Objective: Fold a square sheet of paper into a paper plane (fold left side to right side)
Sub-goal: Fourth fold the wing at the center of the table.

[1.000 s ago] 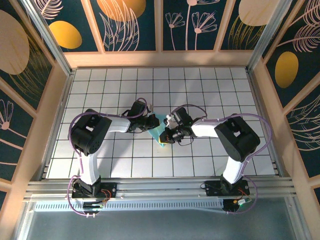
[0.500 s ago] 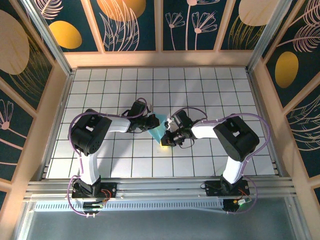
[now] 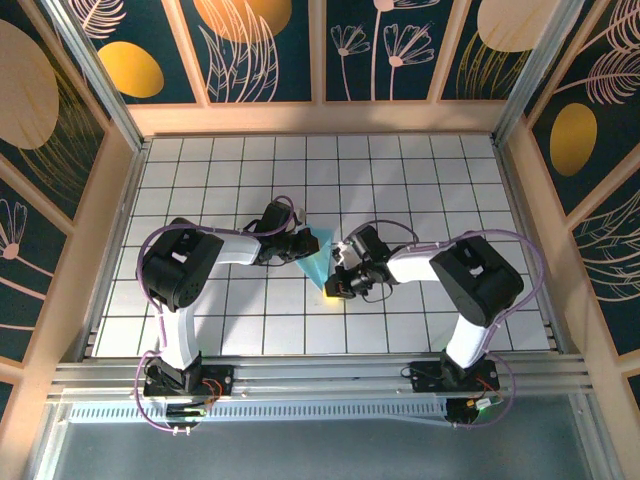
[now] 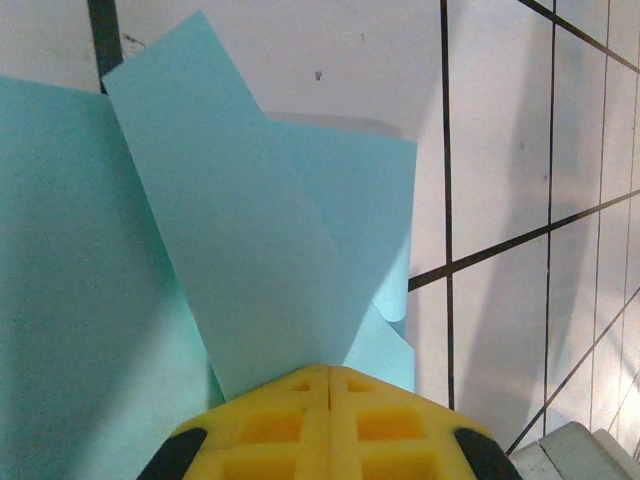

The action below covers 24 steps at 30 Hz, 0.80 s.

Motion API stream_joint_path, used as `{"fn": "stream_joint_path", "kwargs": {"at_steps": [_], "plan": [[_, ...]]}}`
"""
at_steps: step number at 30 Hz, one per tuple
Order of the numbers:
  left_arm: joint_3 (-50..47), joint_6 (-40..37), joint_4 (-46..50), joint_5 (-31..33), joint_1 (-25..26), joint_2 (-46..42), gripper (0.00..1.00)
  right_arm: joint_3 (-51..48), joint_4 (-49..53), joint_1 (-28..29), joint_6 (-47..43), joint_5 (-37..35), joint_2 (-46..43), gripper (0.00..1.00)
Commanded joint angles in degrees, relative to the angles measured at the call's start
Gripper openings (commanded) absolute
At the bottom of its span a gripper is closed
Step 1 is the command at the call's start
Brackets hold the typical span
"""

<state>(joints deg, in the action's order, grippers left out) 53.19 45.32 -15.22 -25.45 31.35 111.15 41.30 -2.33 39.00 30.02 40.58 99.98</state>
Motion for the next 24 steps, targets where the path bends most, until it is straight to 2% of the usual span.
{"fn": "stream_joint_path", "kwargs": {"at_steps": [1,6,10,17,24], "plan": [[-1.3,-0.3,4.5,4.2,-0.4,1.7,0.0,-1.0,6.0,0.4,-0.2,0.4,-2.3,0.0],[-1.3,-0.4,4.3,3.8,-0.4,1.4,0.0,2.6,9.4,-1.2,-2.5,0.3,-5.5,0.0],[-1.4,-0.3,4.1,3.7,-0.4,1.2,0.0,5.0,6.4,-2.2,-2.1,1.3,-5.4,0.0],[-1.3,-0.2,4.0,3.4,-0.5,1.3,0.0,7.4,-4.7,-1.5,3.5,-0.7,0.4,0.0],[-1.3,-0.2,3.7,3.1,-0.4,1.5,0.0,9.5,-8.9,-1.3,5.1,-4.0,5.4,0.0]]}}
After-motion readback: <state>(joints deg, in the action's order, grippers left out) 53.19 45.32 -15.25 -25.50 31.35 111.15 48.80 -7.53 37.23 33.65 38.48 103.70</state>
